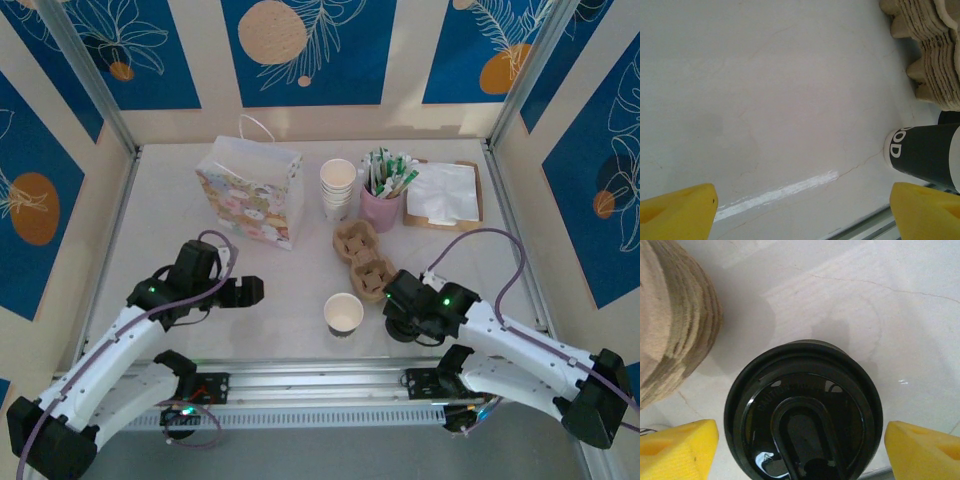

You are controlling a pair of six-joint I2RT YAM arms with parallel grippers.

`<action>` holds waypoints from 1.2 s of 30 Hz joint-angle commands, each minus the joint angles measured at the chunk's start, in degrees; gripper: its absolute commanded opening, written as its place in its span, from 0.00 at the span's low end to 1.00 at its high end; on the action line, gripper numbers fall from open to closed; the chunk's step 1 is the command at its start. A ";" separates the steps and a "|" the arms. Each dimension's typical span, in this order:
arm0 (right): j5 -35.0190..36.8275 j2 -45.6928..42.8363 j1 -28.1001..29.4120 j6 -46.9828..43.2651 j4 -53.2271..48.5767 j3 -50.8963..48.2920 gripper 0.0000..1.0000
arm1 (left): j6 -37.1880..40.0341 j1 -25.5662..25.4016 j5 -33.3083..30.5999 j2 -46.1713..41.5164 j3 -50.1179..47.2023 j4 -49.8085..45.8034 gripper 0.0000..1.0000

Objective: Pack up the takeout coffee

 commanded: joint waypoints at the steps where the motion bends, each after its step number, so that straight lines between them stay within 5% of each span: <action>1: 0.21 0.79 -0.20 0.51 -2.04 0.01 0.87 | -0.14 -0.46 -0.45 0.26 0.21 0.24 0.89; 36: -0.24 1.75 -0.20 -0.40 1.42 -1.69 0.80 | 0.03 -0.47 -0.92 0.87 0.44 -0.11 0.89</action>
